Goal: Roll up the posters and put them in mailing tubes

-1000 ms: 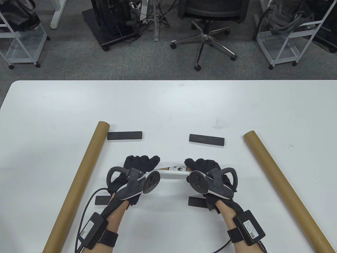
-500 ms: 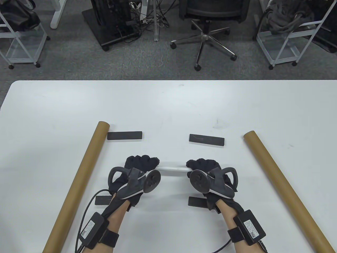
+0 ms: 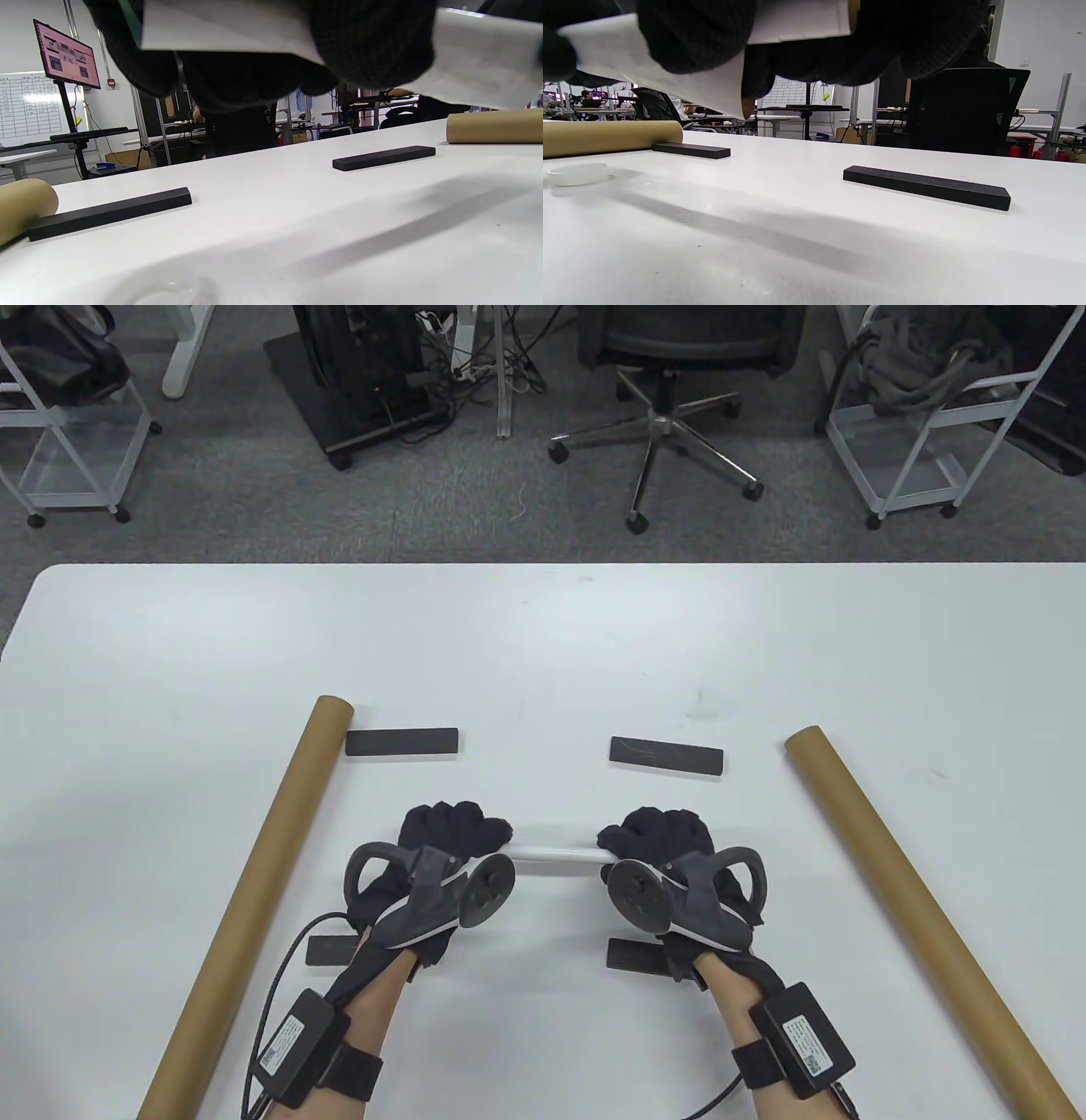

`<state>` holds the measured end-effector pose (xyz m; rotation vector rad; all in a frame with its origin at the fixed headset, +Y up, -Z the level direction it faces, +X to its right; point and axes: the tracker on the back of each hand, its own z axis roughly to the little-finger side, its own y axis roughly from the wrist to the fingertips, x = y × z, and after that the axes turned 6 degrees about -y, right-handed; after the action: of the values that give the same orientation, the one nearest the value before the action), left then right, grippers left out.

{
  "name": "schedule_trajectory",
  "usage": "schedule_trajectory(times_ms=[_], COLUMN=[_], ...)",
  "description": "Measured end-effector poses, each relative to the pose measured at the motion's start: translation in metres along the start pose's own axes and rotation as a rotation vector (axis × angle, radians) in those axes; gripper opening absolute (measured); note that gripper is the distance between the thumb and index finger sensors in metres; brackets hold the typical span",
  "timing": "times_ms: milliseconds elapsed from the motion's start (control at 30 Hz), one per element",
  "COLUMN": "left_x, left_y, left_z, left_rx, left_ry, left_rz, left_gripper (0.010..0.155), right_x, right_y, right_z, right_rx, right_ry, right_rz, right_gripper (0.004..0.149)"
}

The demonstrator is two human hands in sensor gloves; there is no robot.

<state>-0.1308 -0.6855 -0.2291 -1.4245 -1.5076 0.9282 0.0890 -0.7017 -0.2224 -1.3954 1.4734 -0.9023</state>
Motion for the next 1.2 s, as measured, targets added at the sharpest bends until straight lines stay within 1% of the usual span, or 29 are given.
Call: schedule_trajectory(times_ms=[167, 233, 267, 333, 433, 567, 700, 767, 833, 933, 1067, 1200], left_x=[-0.0005, -0.0003, -0.0003, 0.0002, 0.0011, -0.0004, 0.0002, 0.0009, 0.0006, -0.0012, 0.0010, 0.0008], left_y=[0.0001, 0.0005, 0.0003, 0.0003, 0.0008, 0.0013, 0.0013, 0.0012, 0.0008, 0.0006, 0.0003, 0.0006], left_z=[-0.0007, 0.0010, 0.0016, 0.0028, 0.0051, 0.0044, 0.0048, 0.0058, 0.0066, 0.0070, 0.0045, 0.0055], left_rx=[-0.002, -0.001, -0.002, 0.002, 0.010, 0.007, 0.007, 0.010, 0.012, 0.015, 0.011, 0.007], left_ry=[0.005, -0.008, -0.014, -0.022, -0.062, -0.093, -0.083, -0.093, -0.074, -0.061, -0.037, -0.095], left_rz=[0.002, 0.017, 0.020, 0.020, 0.026, 0.042, 0.041, 0.033, 0.025, 0.027, 0.015, 0.033], left_gripper=[0.050, 0.051, 0.052, 0.054, 0.059, 0.054, 0.054, 0.054, 0.053, 0.053, 0.053, 0.057], right_x=[-0.0001, -0.0001, -0.0001, -0.0001, -0.0002, 0.0022, 0.0041, 0.0018, 0.0010, 0.0016, 0.0016, 0.0026], right_y=[-0.0006, -0.0006, -0.0007, -0.0002, -0.0003, 0.0001, 0.0002, -0.0002, -0.0004, -0.0004, 0.0001, 0.0000], right_z=[0.0011, 0.0005, 0.0002, -0.0002, -0.0003, 0.0021, 0.0026, 0.0002, -0.0015, -0.0040, -0.0029, 0.0018], right_rx=[0.001, -0.003, -0.004, -0.003, -0.002, -0.007, -0.008, -0.005, -0.012, -0.015, -0.019, -0.008], right_ry=[0.017, 0.014, 0.014, 0.008, 0.007, 0.030, 0.040, 0.011, 0.010, -0.012, 0.004, 0.033], right_rz=[-0.005, -0.006, 0.001, 0.002, 0.005, -0.013, -0.017, 0.006, -0.001, -0.005, 0.002, -0.006], right_gripper=[0.052, 0.066, 0.069, 0.068, 0.063, 0.057, 0.060, 0.055, 0.052, 0.051, 0.051, 0.054])
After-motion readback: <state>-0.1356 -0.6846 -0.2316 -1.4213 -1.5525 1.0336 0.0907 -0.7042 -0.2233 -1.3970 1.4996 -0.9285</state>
